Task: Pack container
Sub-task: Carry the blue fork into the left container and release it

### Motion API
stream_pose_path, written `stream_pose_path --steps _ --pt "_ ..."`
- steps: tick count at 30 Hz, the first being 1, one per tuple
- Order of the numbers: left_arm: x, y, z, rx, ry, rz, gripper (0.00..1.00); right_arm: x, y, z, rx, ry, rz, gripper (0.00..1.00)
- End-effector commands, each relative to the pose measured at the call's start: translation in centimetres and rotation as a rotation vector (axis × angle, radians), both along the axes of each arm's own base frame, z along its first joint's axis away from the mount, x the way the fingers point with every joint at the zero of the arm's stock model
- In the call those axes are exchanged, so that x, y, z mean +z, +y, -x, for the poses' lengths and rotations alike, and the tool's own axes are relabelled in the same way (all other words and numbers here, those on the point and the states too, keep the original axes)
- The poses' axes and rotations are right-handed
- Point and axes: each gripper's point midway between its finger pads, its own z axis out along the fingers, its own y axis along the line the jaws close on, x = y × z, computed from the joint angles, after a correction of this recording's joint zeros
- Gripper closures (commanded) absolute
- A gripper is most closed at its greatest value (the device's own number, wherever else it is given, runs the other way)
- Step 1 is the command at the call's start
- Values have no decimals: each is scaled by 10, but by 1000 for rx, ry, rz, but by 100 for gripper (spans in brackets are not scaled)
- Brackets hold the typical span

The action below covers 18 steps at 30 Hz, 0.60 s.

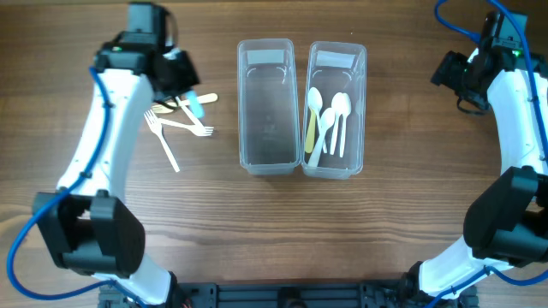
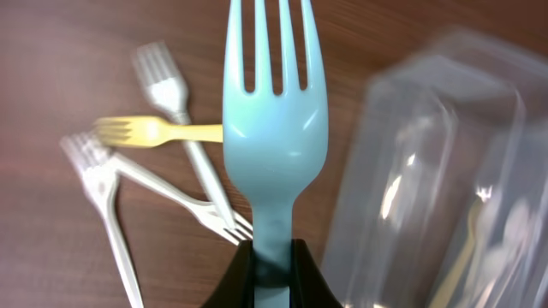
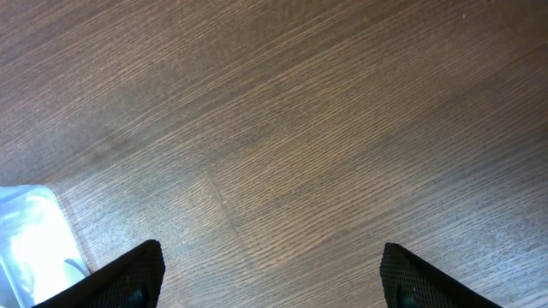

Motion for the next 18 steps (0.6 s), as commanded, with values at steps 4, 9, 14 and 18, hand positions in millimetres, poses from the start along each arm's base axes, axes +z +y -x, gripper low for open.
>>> stream_pose_path --steps 4,9,14,18 --pt "-7 -122 23 -675 -78 -176 96 -11 3 1 5 23 -15 20" --pt "-40 -161 35 -737 -17 -162 87 -11 3 2 5 26 -15 20" --pt "-81 -164 31 -497 101 -82 91 -11 3 2 4 25 -15 20" --pt "-88 -158 28 -416 119 -98 80 -11 3 1 5 25 -15 20"
